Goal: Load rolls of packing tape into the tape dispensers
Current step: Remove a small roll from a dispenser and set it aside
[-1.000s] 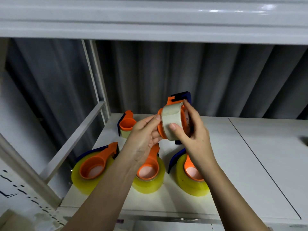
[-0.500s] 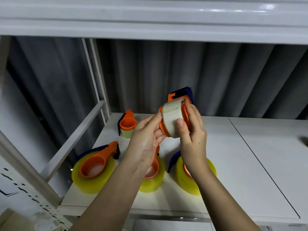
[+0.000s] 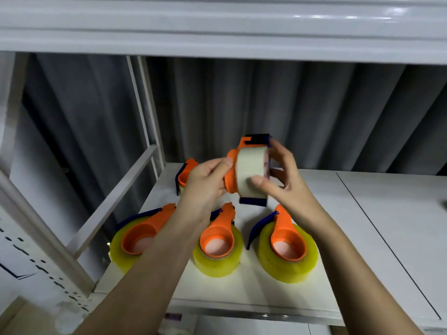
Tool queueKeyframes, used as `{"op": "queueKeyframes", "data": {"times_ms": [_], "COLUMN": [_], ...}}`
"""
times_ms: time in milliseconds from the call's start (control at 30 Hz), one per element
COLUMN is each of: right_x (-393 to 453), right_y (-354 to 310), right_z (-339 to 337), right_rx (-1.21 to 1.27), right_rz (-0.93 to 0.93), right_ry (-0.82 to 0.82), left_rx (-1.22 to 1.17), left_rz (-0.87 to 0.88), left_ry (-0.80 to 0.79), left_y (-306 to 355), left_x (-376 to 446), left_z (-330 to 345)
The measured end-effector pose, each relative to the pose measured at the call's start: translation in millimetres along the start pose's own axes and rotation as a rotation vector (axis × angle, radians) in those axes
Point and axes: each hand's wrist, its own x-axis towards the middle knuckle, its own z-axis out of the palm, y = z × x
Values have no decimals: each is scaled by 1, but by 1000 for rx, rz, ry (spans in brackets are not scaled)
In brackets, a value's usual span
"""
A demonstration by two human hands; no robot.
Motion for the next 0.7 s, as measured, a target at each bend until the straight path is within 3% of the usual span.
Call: {"op": "queueKeyframes", "data": {"times_ms": [133,233,333,400,467,533,600,700], "right_x": [11,13,12,13,13,13,12,15], "right_y": [-1,3,11,17,22,26,29,25], "right_z": [-8,-11,-5,-3,-6,-10,-10,-8], "right_rx": [191,209,129,-37,-279,-360,-214,153], "right_rz": [323,369,261,88,-81,-128,-34,302], "right_ry": [-98,-118,-39,-7,-66,-126,-147,-111], "left_rx": [279,373,269,118,2,-7,78,146], "left_rz": [256,304,196,38,-131,-195,-134,-19], "left_ry": [-93,-137,-89,-42,13,29,15,-58], "left_y": [-11,-19,-21,-22,-23,-27,-28,-27], "left_x": [-3,-1,0,5,12,17,18,15], "left_z": [2,-2,-3,-3,-6,-8,-8,-6]}}
